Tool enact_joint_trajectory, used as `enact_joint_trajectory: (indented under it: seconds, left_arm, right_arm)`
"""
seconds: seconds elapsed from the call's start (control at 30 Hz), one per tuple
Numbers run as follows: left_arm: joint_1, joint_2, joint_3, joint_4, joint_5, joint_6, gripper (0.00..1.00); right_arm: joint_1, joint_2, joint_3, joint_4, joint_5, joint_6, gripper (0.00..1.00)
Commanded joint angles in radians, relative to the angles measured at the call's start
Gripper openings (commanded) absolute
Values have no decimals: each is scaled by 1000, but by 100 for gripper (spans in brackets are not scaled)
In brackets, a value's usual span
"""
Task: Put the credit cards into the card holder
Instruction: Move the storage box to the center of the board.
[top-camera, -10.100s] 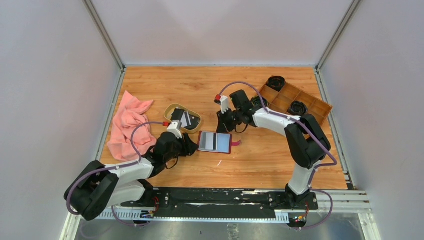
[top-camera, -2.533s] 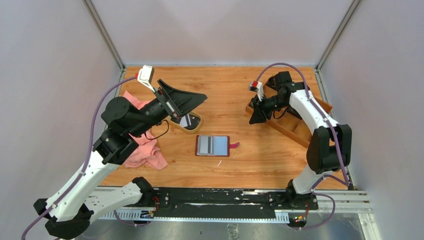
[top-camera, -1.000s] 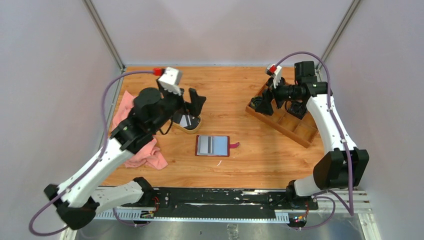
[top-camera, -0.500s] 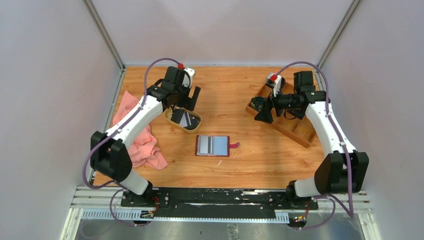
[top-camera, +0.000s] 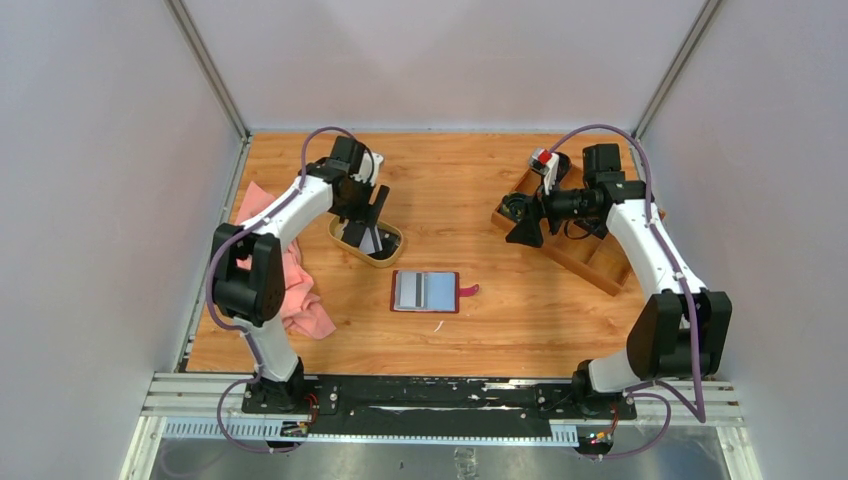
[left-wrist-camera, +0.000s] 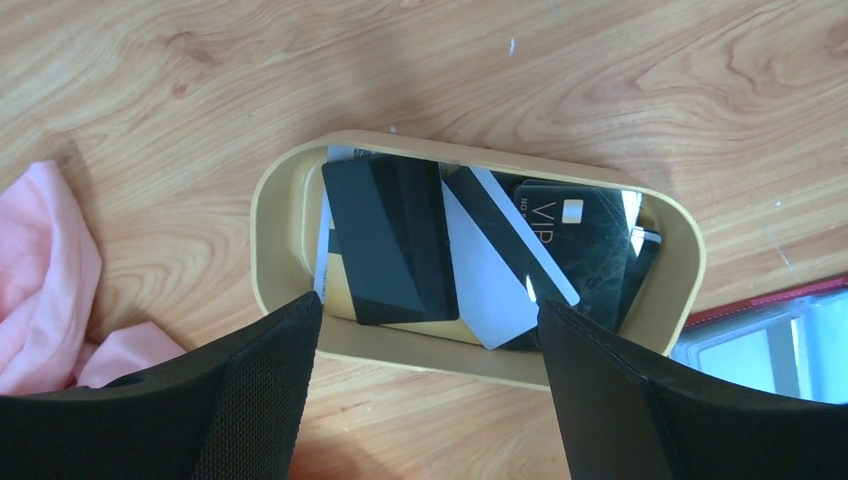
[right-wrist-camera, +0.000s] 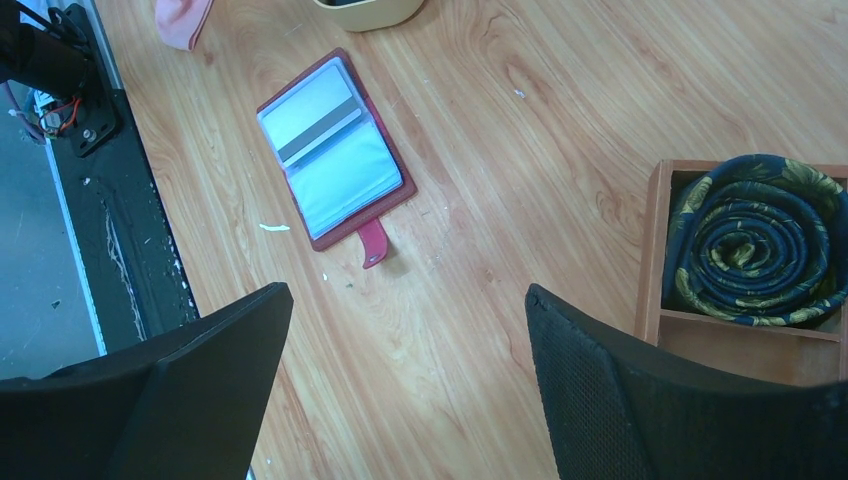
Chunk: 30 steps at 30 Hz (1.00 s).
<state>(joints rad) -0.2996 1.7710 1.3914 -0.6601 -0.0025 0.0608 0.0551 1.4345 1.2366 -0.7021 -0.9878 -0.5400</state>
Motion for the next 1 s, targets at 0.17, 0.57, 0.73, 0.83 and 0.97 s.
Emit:
enact_joint_trajectory:
  seconds: [0.17,0.57,0.73,0.83,0.97]
  left_arm:
    - [27,66,25,11,17,33,83]
    - [62,107,6,37,81,31,82]
    - [62,130,6,41,68,28,81]
    - [62,138,3,49,58,27,81]
    - [62,154,5,51,49,24,81]
  right_arm:
    - [-17,11,-15,-4,-29,-16,90]
    - [-16,12,-15,-5,-32,-18,90]
    - [-15,12,-16,-5,-31,-18,90]
    - [-15,14,-16,-5,-32,-18,90]
    - [-15,17,-16,-5,-31,-17,90]
